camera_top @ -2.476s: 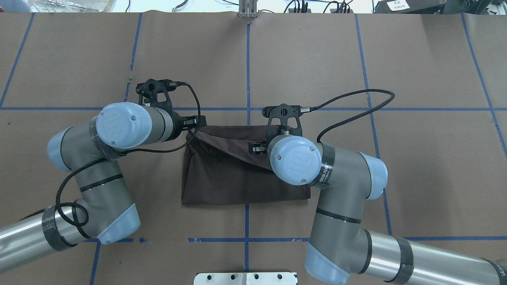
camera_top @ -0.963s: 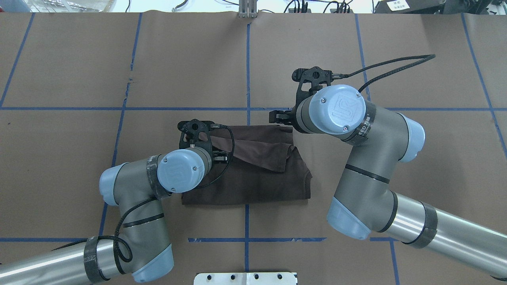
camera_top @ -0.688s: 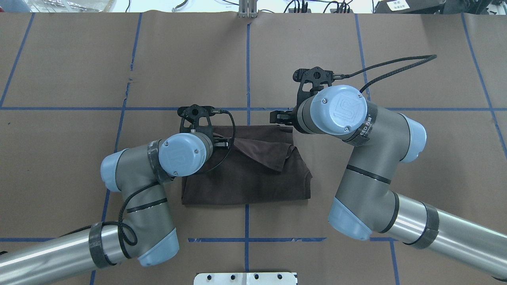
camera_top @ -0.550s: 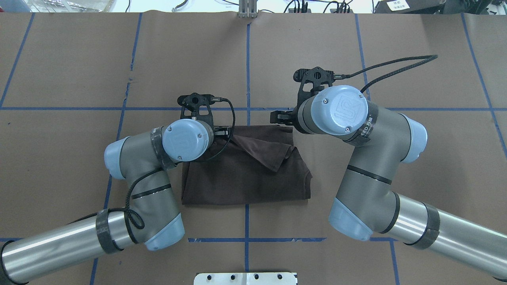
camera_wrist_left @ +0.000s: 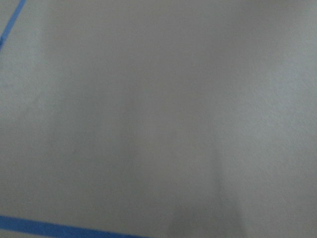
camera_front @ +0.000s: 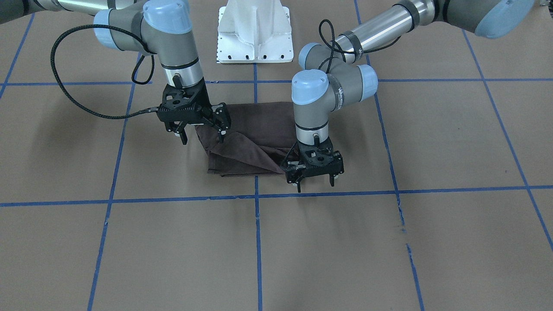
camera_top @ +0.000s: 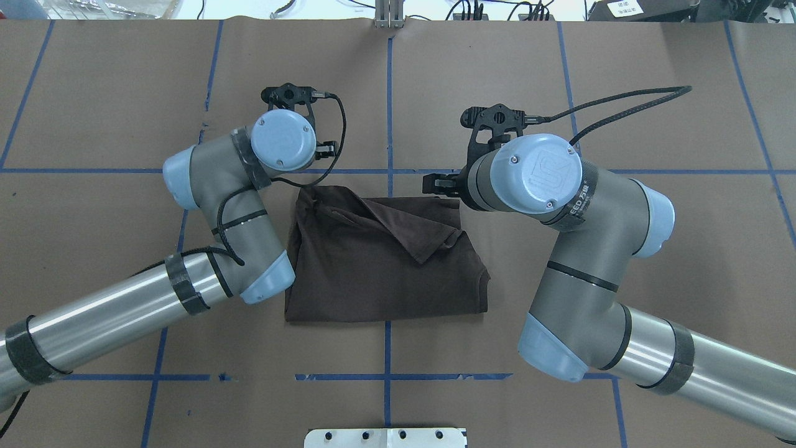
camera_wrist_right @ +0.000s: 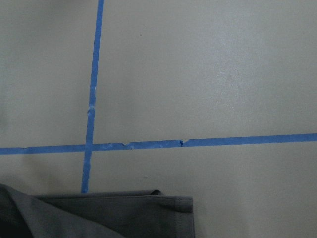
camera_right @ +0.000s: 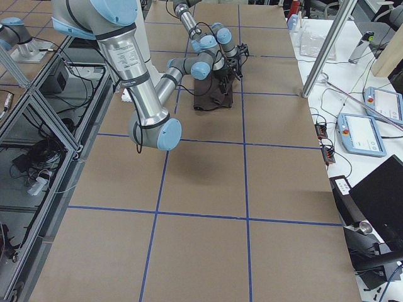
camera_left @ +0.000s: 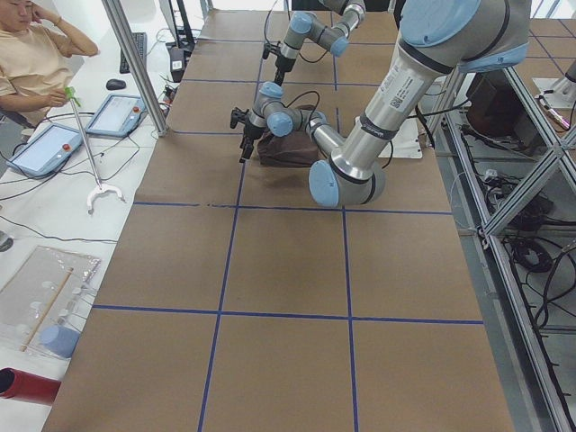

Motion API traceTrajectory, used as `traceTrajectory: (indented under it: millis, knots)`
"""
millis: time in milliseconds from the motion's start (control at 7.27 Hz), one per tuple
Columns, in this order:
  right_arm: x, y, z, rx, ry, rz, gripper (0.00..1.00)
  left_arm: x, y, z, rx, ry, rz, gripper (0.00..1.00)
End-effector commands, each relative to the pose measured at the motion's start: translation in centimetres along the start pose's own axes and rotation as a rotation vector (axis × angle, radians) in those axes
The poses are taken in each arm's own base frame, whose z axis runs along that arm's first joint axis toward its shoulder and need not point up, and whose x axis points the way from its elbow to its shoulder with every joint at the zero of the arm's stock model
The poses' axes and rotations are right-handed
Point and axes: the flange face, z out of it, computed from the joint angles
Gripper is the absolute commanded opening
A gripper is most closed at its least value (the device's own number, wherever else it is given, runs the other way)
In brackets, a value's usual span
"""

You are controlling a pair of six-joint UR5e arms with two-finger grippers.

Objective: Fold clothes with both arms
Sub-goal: 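Lift the left gripper off the shirt and move it away from the robot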

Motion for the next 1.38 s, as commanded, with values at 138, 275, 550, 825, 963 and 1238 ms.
traceTrajectory:
  millis: [138,275,550,825,963,1238]
  knots:
    - [-2.2,3.3,0.8,-0.001,0.007,0.077,1.0,-6.9,-6.7,-5.8,-0.032,0.168,0.202,1.0]
    - [-4.0,4.6,1.7,0.032,0.04,0.054,1.0,-8.7,-6.7,-6.2,-0.029,0.216,0.221,1.0]
    - [-8.4,6.3,2.7,0.082,0.177,-0.01,1.0,-9.5,-6.4,-6.1,-0.036,0.241,0.228,1.0]
    - [-11.6,7.6,6.7,0.127,0.309,-0.083,1.0,-9.6,-6.3,-6.0,-0.037,0.24,0.226,1.0]
    - [-12.5,7.8,8.2,0.129,0.341,-0.107,1.0,-9.7,-6.3,-5.9,-0.037,0.24,0.224,1.0]
    - [-12.8,9.6,8.6,0.104,0.358,-0.157,1.0,-9.7,-6.3,-5.9,-0.039,0.238,0.216,1.0]
